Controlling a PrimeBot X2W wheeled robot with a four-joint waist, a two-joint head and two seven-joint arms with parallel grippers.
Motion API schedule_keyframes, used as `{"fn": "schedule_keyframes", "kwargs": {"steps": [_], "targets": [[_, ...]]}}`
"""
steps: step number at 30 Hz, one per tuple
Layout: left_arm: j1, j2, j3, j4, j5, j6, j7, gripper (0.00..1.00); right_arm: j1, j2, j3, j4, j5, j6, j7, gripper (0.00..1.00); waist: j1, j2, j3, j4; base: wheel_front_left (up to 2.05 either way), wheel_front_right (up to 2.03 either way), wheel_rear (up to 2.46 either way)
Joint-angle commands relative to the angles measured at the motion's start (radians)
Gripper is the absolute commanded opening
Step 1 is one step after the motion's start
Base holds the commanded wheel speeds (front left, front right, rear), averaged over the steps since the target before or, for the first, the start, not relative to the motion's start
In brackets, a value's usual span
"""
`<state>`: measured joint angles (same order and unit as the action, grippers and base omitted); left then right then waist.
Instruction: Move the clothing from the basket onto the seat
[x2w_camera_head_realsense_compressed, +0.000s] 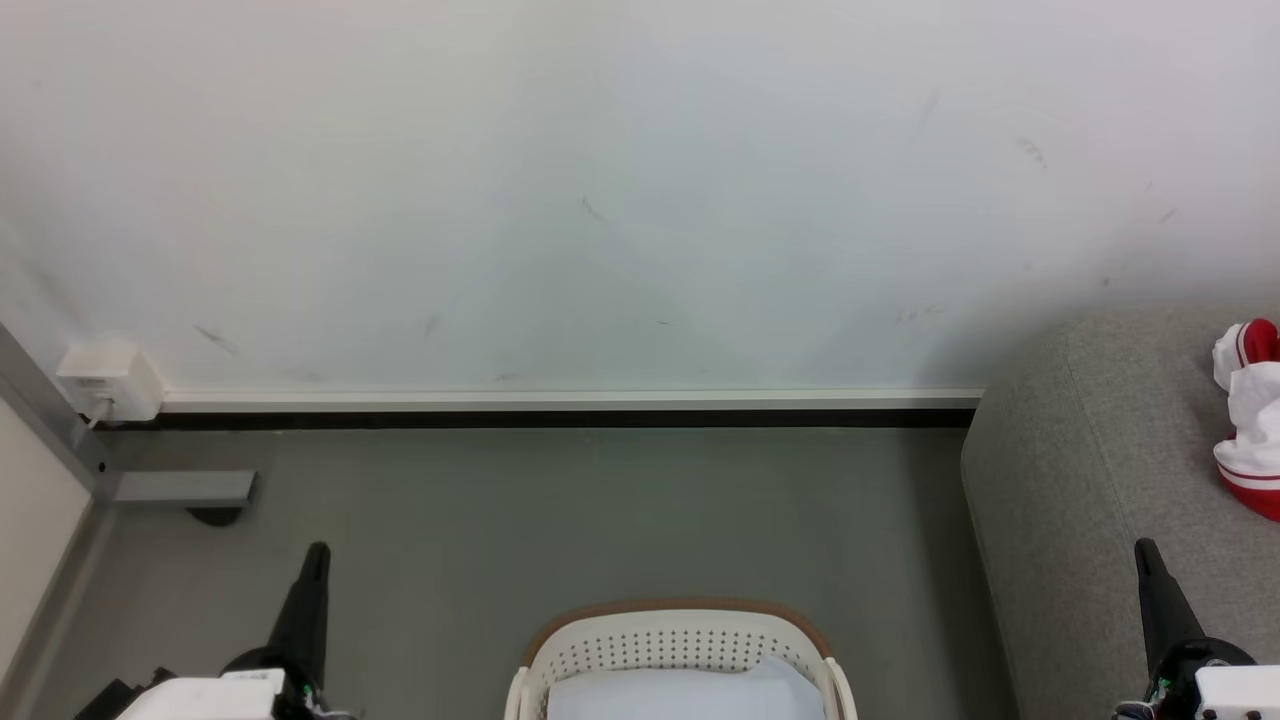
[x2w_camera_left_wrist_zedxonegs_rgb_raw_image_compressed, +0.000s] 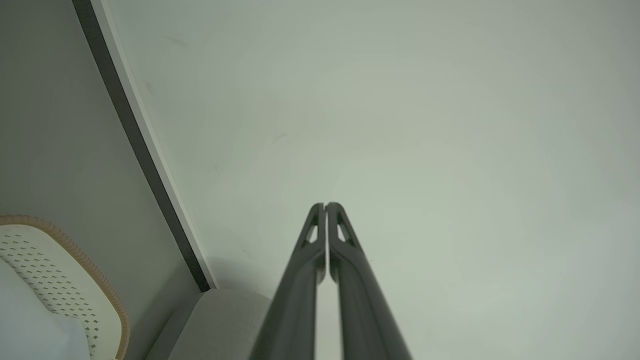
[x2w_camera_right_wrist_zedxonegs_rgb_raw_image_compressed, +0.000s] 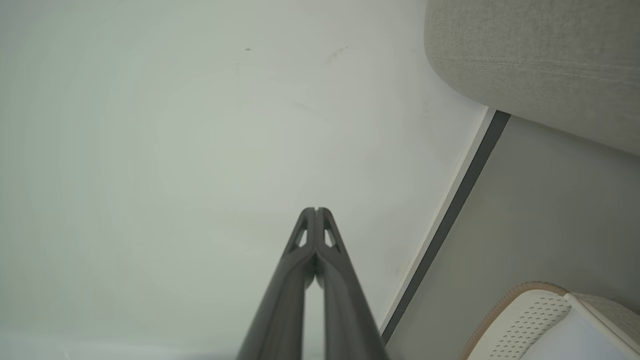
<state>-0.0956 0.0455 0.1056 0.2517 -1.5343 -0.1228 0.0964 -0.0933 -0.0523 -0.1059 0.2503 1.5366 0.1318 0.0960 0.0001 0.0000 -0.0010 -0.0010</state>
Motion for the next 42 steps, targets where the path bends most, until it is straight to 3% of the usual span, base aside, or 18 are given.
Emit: {"fn": "schedule_keyframes", "kwargs": {"steps": [1, 10, 42], "targets": [[-0.012, 0.008, 0.005, -0.005, -0.027, -0.007, 0.007, 0.0, -0.014, 0.001, -0.005, -0.007, 0.021, -0.002, 0.007, 0.0, -0.0001, 0.0, 0.0, 0.0, 0.0, 0.0, 0.0], [-0.018, 0.008, 0.012, -0.008, -0.087, -0.012, 0.022, 0.0, -0.022, 0.003, -0.012, -0.008, 0.081, -0.002, 0.022, 0.0, -0.0001, 0.0, 0.004, 0.001, 0.0, 0.0, 0.0], [-0.017, 0.008, 0.011, -0.008, -0.085, -0.01, 0.022, 0.0, -0.022, 0.002, -0.011, -0.008, 0.077, -0.002, 0.021, 0.0, -0.0001, 0.0, 0.004, 0.001, 0.0, 0.0, 0.0]]}}
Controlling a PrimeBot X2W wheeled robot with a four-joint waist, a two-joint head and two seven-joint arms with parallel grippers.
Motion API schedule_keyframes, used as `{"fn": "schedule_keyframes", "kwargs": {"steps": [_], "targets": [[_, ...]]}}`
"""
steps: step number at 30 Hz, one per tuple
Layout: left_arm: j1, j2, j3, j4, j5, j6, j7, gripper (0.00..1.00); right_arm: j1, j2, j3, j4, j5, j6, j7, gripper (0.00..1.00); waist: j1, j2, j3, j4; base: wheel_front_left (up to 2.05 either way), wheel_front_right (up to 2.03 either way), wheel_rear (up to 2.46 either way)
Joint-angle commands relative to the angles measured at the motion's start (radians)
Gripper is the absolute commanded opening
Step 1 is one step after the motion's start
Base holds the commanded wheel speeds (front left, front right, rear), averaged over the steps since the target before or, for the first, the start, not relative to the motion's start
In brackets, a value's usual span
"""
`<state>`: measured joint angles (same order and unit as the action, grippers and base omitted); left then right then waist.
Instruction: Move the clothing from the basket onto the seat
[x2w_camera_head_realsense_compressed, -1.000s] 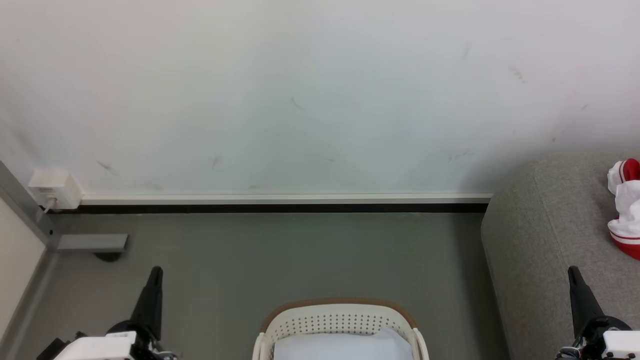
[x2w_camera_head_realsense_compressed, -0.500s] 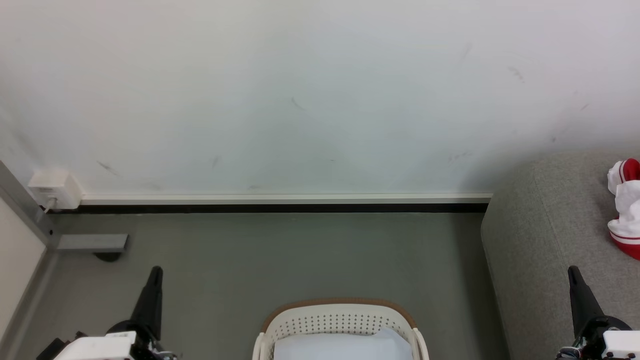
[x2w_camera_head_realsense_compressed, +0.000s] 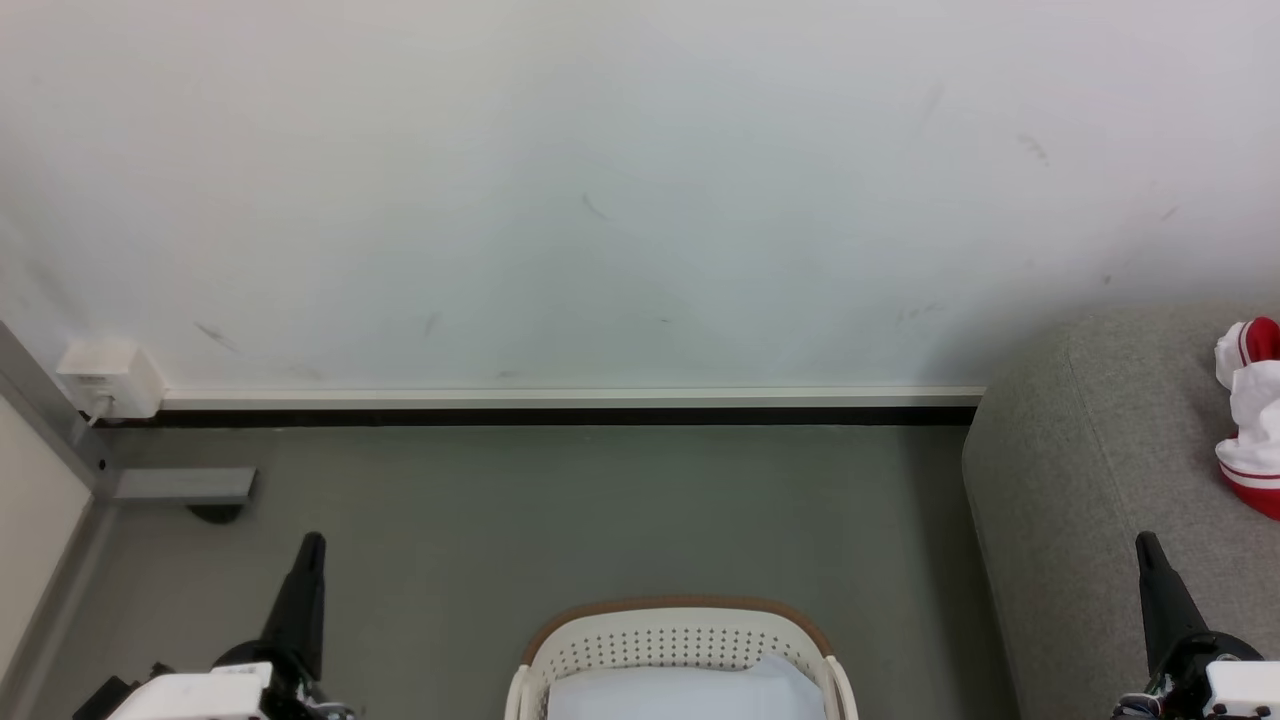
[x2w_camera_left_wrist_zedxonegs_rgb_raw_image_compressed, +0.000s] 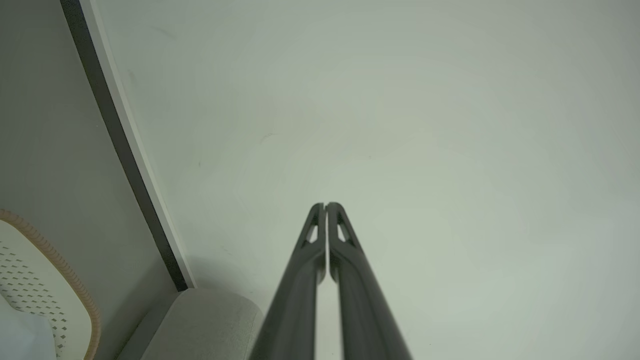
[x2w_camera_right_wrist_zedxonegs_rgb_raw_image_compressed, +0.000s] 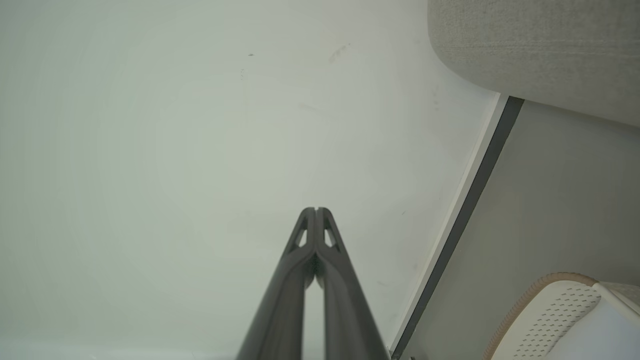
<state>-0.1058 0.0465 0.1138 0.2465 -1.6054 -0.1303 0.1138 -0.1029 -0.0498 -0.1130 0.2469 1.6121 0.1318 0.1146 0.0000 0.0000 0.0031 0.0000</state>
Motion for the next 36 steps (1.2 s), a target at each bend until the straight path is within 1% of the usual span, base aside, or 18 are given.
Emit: {"fn": "schedule_keyframes", "kwargs": {"steps": [1, 36], "targets": [[-0.007, 0.007, 0.003, -0.003, -0.014, -0.002, 0.004, 0.0, -0.012, 0.0, -0.004, -0.004, 0.001, -0.002, 0.003, 0.0, 0.0, 0.0, 0.0, 0.0, 0.0, 0.0, 0.0], [-0.007, 0.007, 0.002, -0.003, -0.014, -0.002, 0.004, 0.0, -0.012, 0.0, -0.004, -0.004, 0.002, -0.002, 0.003, 0.0, 0.0, 0.0, 0.0, 0.0, 0.0, 0.0, 0.0]]}}
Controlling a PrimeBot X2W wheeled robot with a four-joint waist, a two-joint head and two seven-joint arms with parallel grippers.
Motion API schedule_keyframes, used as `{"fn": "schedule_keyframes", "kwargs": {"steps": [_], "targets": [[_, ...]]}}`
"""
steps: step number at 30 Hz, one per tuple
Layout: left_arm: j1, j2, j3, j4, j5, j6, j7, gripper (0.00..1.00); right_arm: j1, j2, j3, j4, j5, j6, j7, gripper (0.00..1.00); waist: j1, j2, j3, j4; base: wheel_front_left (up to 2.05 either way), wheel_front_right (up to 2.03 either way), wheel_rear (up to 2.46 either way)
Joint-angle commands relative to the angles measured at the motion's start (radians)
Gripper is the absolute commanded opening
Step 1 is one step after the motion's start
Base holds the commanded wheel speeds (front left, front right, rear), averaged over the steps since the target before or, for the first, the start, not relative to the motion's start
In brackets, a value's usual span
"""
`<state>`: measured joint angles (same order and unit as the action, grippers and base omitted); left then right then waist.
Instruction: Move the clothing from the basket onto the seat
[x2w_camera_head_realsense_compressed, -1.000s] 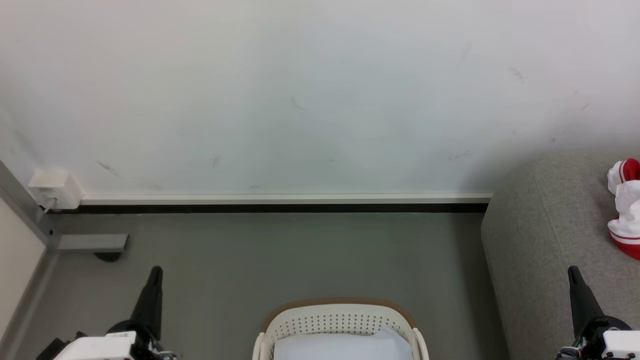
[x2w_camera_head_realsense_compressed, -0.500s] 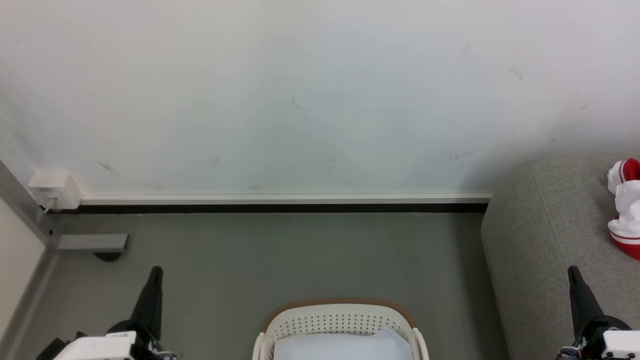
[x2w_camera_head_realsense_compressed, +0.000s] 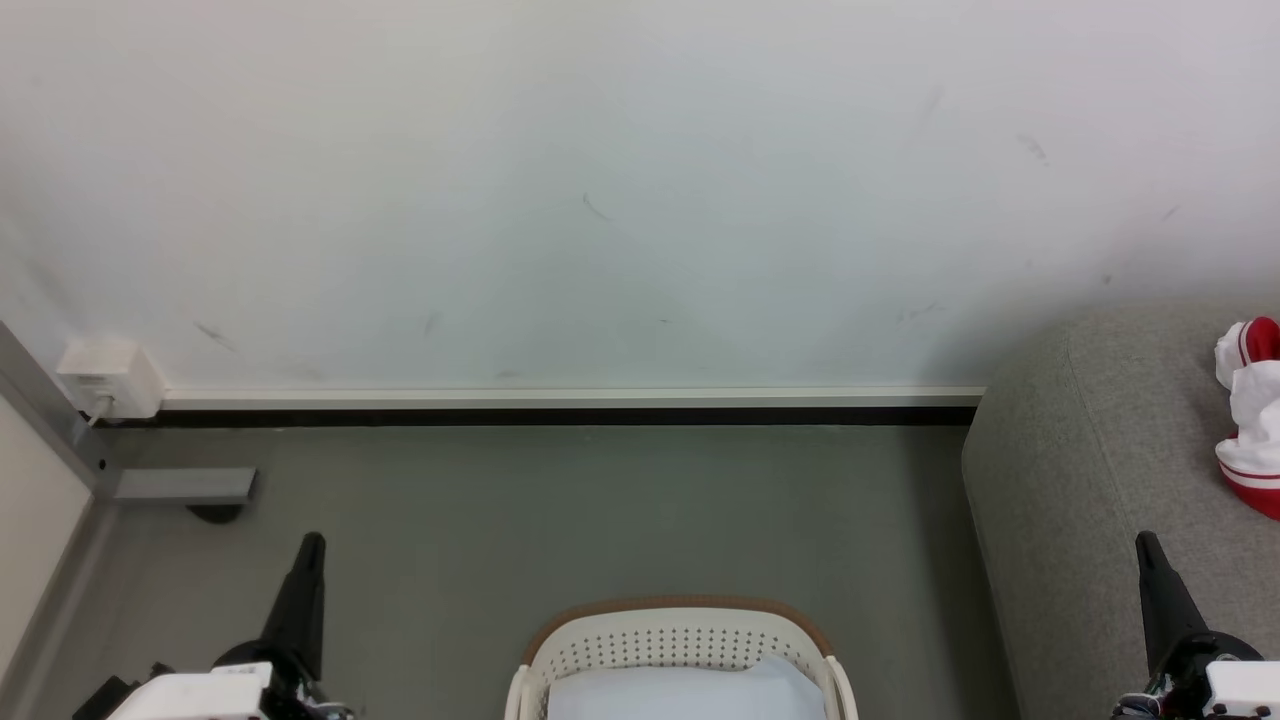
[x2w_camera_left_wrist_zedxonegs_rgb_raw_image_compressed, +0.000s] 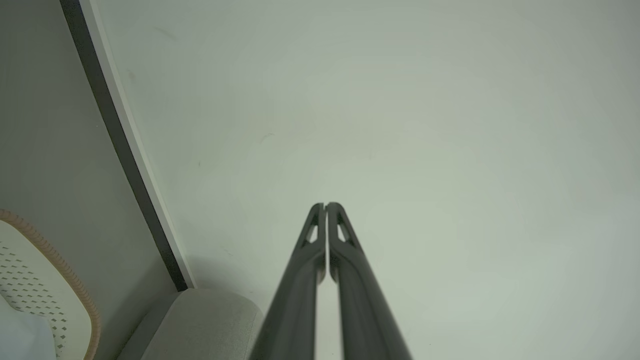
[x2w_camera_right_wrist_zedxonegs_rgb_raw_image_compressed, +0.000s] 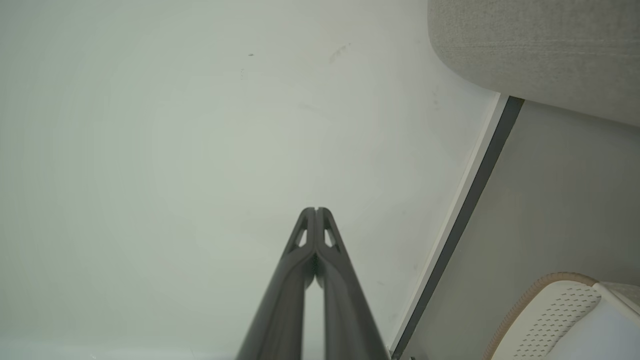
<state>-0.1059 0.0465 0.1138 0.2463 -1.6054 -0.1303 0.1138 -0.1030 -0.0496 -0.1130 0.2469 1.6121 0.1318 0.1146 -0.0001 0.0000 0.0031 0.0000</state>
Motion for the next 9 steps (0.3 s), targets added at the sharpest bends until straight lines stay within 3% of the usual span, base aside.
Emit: {"fn": "schedule_keyframes", "kwargs": {"steps": [1, 9], "targets": [[-0.007, 0.007, 0.002, -0.003, -0.014, -0.002, 0.004, 0.0, -0.012, -0.001, -0.004, -0.004, 0.002, -0.002, 0.003, 0.0, 0.0001, 0.0, 0.0, 0.0, 0.0, 0.0, 0.0], [-0.007, 0.007, 0.002, -0.003, -0.014, -0.002, 0.004, 0.0, -0.012, -0.001, -0.003, -0.004, 0.002, -0.002, 0.002, 0.0, 0.0001, 0.0, 0.0, 0.0, 0.0, 0.0, 0.0]]}}
